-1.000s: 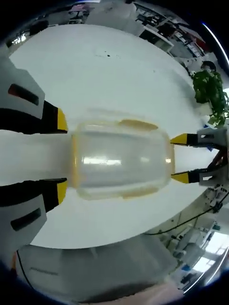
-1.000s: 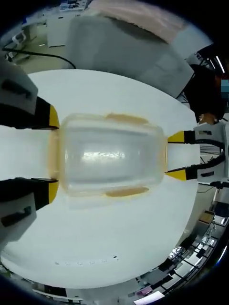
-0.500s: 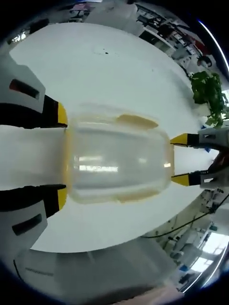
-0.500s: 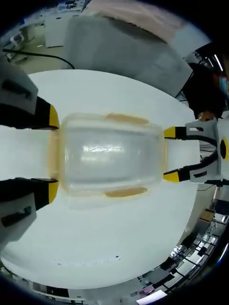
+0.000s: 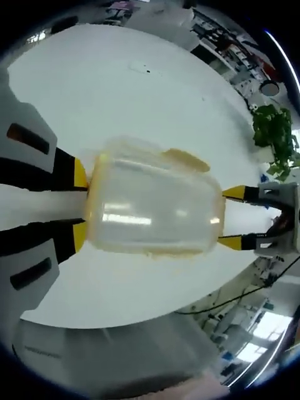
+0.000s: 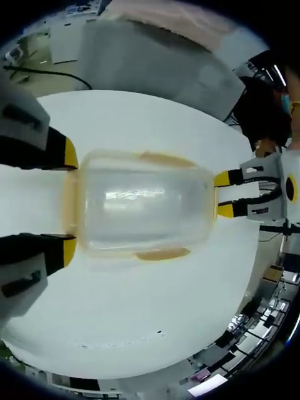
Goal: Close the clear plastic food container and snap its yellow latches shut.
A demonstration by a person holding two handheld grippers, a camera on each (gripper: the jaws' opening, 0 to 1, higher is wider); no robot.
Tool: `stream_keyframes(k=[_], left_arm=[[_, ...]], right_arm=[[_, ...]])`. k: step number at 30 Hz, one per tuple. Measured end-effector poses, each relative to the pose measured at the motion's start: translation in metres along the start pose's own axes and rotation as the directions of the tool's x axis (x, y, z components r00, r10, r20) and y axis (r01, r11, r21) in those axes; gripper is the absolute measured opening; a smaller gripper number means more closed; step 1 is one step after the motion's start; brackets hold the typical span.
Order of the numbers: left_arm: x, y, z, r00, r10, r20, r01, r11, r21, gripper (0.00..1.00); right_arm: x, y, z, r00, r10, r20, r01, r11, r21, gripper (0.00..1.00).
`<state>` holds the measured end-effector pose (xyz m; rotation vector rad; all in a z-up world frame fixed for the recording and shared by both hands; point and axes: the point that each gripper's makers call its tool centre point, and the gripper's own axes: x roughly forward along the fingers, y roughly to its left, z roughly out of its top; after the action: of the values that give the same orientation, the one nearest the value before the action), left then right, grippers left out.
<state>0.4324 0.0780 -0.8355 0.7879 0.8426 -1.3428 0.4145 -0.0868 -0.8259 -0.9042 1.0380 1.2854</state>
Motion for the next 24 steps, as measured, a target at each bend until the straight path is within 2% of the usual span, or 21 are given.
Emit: stream_keyframes(k=[10,17,24], left_arm=[[-0.003,0.004,0.005,1.000,0.016,0.011,-0.016,1.000,-0.002,0.21],[-0.009,0.011,0.008,0.999,0.039,0.030,-0.039,0.999,-0.019,0.23],[-0.012,0.011,0.012,0.999,0.026,0.044,-0.026,1.000,-0.018,0.31]], right_arm=[[-0.009,-0.009,0.003,1.000,-0.029,-0.012,0.028,0.999,-0.044,0.38],[-0.003,-0.018,-0.007,0.998,-0.040,-0.041,0.038,0.998,-0.054,0.38],[-0.001,-0.020,-0.007,0.999,-0.036,-0.032,0.035,0.998,-0.058,0.38]])
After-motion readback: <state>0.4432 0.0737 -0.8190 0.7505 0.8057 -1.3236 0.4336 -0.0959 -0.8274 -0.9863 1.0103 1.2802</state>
